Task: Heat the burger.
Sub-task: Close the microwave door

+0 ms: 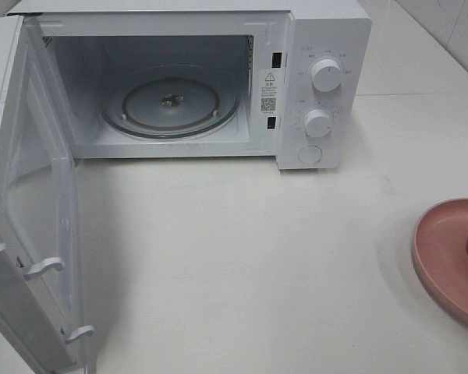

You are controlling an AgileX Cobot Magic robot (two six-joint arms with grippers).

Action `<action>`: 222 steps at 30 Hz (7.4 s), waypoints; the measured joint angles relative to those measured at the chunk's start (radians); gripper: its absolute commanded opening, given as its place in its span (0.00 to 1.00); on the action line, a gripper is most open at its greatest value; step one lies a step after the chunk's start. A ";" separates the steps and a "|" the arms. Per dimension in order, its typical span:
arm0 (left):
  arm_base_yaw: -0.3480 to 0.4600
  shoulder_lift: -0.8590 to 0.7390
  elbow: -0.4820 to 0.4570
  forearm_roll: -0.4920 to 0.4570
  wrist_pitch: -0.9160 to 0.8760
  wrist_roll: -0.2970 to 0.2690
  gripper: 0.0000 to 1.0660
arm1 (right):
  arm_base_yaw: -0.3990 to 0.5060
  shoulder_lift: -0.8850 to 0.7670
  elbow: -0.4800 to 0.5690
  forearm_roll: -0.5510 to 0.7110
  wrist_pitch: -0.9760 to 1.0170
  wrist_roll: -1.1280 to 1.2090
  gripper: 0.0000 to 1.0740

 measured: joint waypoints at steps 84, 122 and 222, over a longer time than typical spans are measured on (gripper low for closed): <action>0.000 0.000 0.000 0.000 0.000 0.000 0.94 | -0.537 -0.741 0.110 0.154 -0.028 -0.142 0.70; 0.000 0.283 -0.075 0.008 -0.130 -0.027 0.00 | -0.537 -0.741 0.110 0.154 -0.028 -0.143 0.70; -0.717 1.827 -0.288 -0.038 -1.775 -0.105 0.00 | -0.537 -0.741 0.110 0.154 -0.028 -0.143 0.70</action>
